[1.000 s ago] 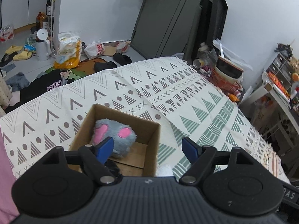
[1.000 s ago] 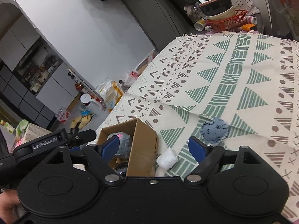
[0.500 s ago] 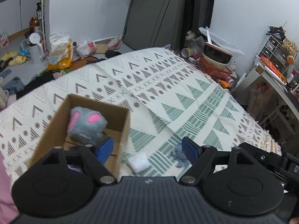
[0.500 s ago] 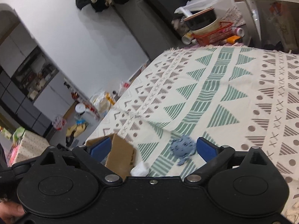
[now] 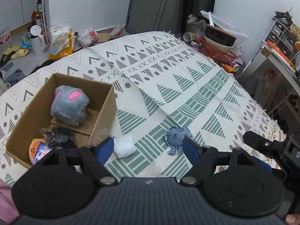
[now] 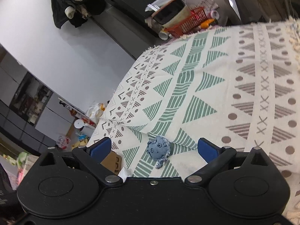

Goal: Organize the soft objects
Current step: 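Move the right tool to the denim octopus while the left tool approaches the white tissue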

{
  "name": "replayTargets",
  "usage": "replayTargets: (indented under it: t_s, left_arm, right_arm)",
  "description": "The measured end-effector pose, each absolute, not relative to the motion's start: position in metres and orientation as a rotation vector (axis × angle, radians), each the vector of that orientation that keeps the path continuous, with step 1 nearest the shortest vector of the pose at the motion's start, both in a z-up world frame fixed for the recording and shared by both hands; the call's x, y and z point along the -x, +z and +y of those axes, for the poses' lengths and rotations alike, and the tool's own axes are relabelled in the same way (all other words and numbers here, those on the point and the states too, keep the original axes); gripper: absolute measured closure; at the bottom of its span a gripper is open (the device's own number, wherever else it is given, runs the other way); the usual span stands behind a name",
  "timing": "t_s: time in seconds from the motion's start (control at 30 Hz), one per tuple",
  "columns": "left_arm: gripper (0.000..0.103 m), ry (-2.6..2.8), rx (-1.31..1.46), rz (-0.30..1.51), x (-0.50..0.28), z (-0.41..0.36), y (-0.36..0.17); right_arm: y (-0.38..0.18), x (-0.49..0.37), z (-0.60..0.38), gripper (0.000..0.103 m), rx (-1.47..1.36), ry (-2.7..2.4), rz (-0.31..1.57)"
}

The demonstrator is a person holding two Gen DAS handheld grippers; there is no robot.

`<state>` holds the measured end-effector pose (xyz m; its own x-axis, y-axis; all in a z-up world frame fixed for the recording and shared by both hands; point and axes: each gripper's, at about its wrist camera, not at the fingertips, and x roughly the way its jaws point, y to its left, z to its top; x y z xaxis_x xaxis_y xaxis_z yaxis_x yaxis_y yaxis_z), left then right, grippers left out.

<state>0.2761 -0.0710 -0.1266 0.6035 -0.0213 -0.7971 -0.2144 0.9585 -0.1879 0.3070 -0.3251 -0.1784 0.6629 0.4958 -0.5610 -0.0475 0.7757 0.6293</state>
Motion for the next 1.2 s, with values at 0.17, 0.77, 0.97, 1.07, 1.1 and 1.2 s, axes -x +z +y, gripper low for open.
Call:
replayTargets:
  t_s: [0.17, 0.77, 0.97, 1.07, 1.1, 1.2]
  left_arm:
    - [0.024, 0.145, 0.293, 0.940, -0.281, -0.079, -0.142]
    - [0.042, 0.392, 0.317, 0.904, -0.285, -0.093, -0.195]
    - [0.042, 0.488, 0.326, 0.879, -0.291, -0.089, -0.212]
    - [0.042, 0.510, 0.321, 0.886, -0.296, -0.088, -0.221]
    - [0.042, 0.518, 0.313, 0.889, -0.298, -0.088, -0.224]
    - [0.042, 0.522, 0.305, 0.899, -0.303, -0.088, -0.232]
  right_arm:
    - [-0.187, -0.310, -0.326, 0.004, -0.637, 0.380, 0.826]
    - [-0.212, -0.330, -0.330, 0.005, -0.709, 0.430, 0.890]
    - [-0.223, -0.340, -0.326, 0.009, -0.714, 0.437, 0.924]
    - [-0.231, -0.346, -0.322, 0.012, -0.715, 0.444, 0.943]
    - [-0.234, -0.349, -0.320, 0.013, -0.712, 0.444, 0.952]
    - [-0.243, -0.355, -0.316, 0.013, -0.710, 0.442, 0.975]
